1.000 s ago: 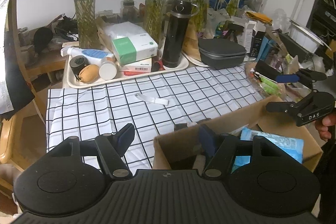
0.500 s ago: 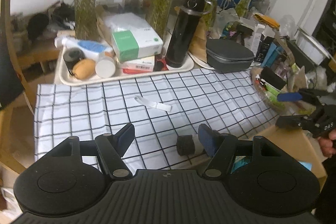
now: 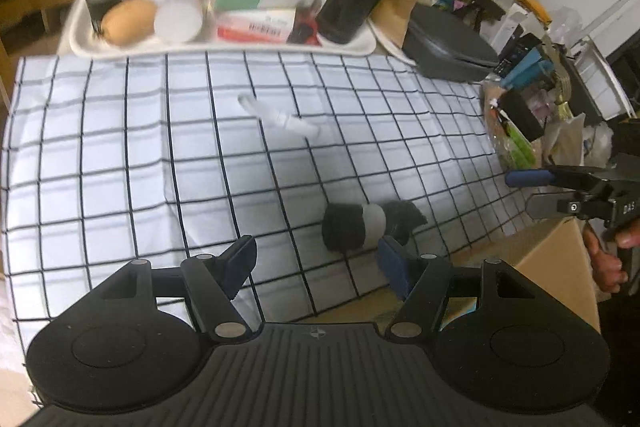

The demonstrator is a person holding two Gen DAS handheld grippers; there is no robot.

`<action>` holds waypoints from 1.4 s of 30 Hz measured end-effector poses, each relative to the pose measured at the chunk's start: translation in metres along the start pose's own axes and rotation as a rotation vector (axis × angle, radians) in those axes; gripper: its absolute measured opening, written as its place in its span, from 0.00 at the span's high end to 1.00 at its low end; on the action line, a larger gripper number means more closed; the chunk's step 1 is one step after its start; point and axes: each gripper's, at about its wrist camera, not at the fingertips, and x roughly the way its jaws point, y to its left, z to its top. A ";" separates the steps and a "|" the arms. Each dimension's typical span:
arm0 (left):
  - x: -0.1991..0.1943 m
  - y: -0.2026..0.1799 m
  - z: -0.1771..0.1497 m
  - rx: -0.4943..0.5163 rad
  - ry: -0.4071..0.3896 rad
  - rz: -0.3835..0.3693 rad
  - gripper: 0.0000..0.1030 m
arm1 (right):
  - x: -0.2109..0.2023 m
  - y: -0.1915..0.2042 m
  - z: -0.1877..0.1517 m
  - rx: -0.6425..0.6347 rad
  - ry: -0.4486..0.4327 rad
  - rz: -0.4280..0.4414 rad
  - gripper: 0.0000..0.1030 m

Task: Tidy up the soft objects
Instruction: 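Lower the right gripper onto the black-wrapped roll and grasp it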

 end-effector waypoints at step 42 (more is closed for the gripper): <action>0.004 0.027 0.033 0.071 -0.058 0.131 0.36 | 0.121 -0.007 0.037 -0.491 0.254 0.229 0.20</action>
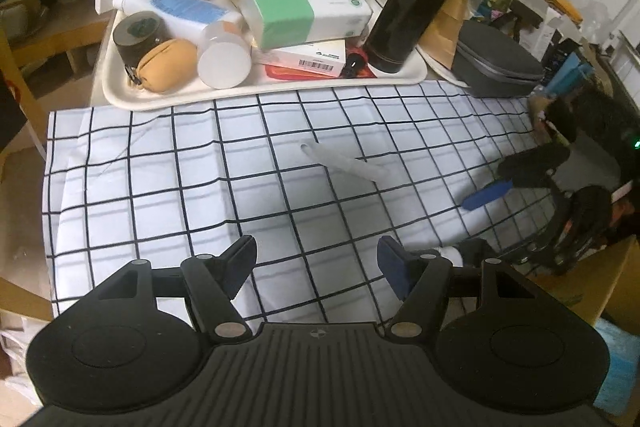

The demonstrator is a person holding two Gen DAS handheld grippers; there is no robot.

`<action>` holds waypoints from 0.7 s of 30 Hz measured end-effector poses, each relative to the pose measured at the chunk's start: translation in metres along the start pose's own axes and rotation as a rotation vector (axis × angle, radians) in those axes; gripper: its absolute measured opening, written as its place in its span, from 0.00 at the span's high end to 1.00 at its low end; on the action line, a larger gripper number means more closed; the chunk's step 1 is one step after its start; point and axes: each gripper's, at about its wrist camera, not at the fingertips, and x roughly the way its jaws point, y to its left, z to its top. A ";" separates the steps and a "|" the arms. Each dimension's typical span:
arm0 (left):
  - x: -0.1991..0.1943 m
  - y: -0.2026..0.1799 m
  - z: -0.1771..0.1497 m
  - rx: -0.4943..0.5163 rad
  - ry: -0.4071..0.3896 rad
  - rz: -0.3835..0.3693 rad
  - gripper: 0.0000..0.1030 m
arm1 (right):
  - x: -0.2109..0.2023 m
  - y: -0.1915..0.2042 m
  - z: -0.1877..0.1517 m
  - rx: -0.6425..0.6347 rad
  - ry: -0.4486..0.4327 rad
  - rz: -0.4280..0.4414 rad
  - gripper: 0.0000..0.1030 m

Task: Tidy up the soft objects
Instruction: 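Lower the right gripper onto the black-wrapped roll and grasp it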

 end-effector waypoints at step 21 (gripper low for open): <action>0.004 -0.008 0.000 0.039 -0.019 0.003 0.36 | 0.023 0.008 0.005 -0.075 0.070 -0.027 0.60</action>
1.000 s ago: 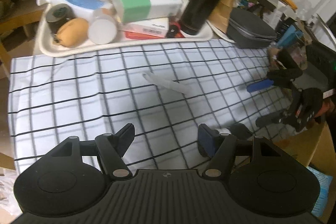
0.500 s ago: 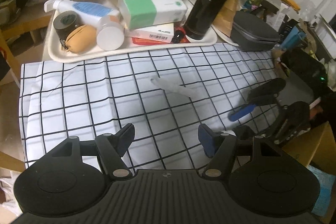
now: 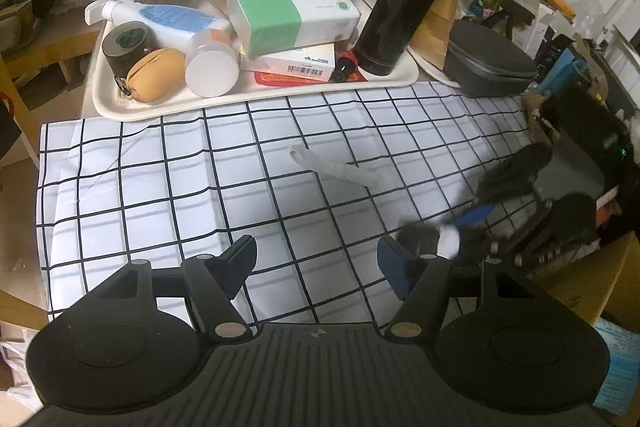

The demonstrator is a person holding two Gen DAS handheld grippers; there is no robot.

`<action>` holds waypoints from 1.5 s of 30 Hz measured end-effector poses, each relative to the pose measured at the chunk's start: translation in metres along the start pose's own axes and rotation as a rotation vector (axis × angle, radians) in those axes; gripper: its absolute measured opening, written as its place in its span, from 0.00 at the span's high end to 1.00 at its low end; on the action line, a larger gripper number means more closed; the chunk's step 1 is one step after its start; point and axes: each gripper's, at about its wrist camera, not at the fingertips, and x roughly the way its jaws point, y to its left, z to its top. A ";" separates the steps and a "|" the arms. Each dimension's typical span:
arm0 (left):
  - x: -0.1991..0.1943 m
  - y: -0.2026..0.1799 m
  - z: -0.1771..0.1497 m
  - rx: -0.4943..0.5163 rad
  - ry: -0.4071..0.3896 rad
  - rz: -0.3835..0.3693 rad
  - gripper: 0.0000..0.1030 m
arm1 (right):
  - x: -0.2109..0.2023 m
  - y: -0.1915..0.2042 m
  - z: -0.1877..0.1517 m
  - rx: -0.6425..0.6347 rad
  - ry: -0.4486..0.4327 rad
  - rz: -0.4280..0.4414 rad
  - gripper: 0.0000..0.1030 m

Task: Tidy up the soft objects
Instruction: 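Lower the right gripper onto the black-wrapped roll and grasp it, then grasp the white strip with the left gripper while the right holds the roll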

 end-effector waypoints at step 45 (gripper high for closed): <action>0.109 -0.014 0.034 0.053 -0.012 -0.010 0.37 | -0.071 0.014 -0.010 0.014 -0.144 -0.453 0.56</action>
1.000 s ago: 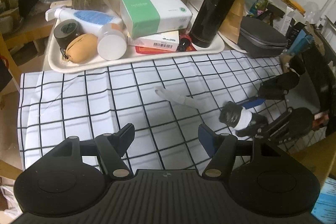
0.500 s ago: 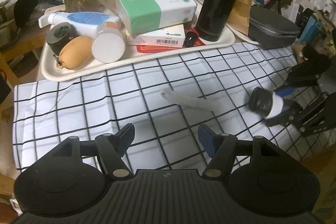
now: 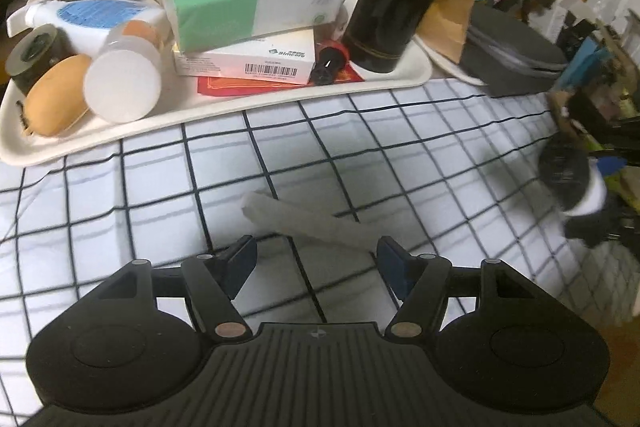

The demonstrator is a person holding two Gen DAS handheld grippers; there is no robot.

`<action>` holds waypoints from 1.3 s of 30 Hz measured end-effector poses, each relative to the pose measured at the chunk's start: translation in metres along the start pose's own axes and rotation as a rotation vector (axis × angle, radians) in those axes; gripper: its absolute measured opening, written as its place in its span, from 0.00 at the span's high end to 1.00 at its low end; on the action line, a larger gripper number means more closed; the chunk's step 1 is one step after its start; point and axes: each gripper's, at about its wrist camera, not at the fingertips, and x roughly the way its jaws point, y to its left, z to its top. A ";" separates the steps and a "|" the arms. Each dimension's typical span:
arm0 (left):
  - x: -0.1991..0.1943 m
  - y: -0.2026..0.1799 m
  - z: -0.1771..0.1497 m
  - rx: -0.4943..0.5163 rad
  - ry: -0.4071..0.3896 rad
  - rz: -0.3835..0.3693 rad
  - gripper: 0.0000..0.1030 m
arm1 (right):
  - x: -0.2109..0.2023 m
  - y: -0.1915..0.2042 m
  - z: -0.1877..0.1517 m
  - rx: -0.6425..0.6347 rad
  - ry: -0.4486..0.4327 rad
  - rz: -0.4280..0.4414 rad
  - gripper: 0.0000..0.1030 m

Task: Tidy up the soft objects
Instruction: 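Grasp the white strip with the left gripper while the right holds the roll, then carry the black roll and white strip over the box with both grippers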

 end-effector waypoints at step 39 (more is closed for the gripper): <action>-0.053 -0.029 0.006 0.164 -0.106 0.163 0.97 | -0.036 0.015 -0.009 0.045 -0.022 -0.094 0.56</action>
